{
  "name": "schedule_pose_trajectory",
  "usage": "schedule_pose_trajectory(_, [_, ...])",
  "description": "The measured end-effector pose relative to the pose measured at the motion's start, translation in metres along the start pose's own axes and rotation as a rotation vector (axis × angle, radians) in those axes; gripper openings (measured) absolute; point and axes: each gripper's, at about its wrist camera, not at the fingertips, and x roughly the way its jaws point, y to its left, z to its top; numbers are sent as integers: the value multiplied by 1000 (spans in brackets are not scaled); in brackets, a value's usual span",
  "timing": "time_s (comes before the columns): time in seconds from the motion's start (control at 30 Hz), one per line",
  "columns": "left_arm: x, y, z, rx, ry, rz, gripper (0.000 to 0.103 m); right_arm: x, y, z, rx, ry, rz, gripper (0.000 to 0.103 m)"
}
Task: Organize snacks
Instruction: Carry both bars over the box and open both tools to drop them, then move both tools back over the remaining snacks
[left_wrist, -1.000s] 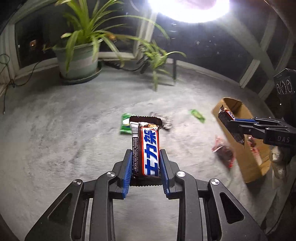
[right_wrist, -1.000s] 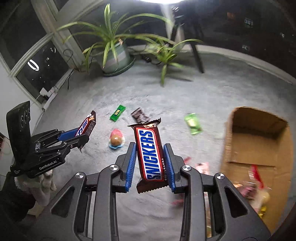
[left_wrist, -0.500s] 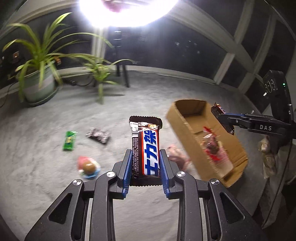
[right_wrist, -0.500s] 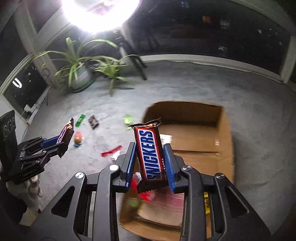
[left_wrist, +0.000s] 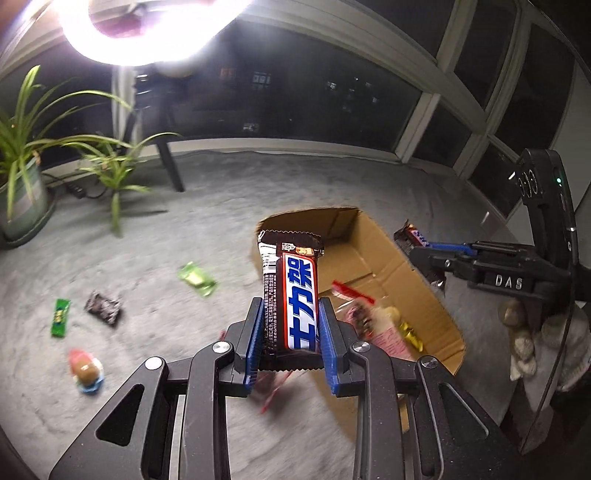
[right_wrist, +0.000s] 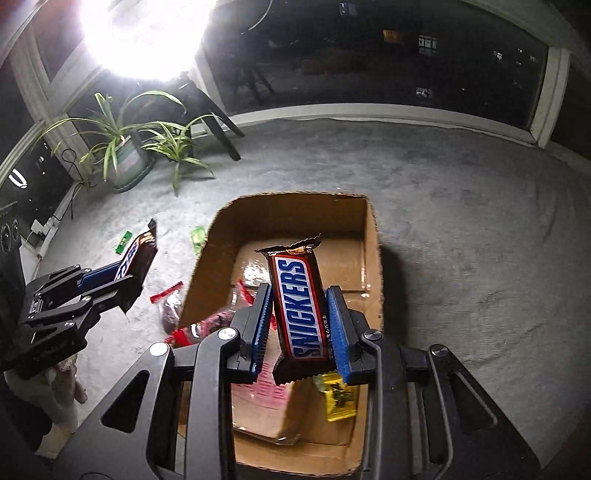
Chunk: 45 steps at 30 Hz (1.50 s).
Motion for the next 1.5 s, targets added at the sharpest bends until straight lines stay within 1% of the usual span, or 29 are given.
schedule_pose_trajectory(0.17, [19,-18,8,17,16,-5,26,5,-9,-3,13,10,-1,31])
schedule_pose_trajectory(0.37, [34,-30,14,43,38,-4,26,12,-13,-7,21,30,8,31])
schedule_pose_trajectory(0.53, [41,-35,16,53,67,-32,28,15,-15,-8,29,39,17,31])
schedule_pose_trajectory(0.57, [42,-36,16,53,69,-41,29,16,-16,-7,29,40,14,35])
schedule_pose_trajectory(0.6, [42,-36,16,56,71,-38,36,15,-16,-7,32,37,5,50])
schedule_pose_trajectory(0.67, [42,-36,15,56,71,-29,41,10,-17,-8,39,16,-2,68])
schedule_pose_trajectory(0.87, [35,-26,10,27,72,-42,41,2,-15,-7,62,-5,1,68])
schedule_pose_trajectory(0.97, [27,-21,6,10,71,-61,41,0,-8,-7,67,-12,6,68])
schedule_pose_trajectory(1.03, [21,-16,4,3,63,-60,41,-1,-1,-7,62,-16,10,68])
schedule_pose_trajectory(1.27, [-6,10,-5,-22,40,-39,41,-7,34,1,33,-45,18,68])
schedule_pose_trajectory(1.5, [-33,54,-18,-64,24,6,41,-6,76,9,4,-57,41,68])
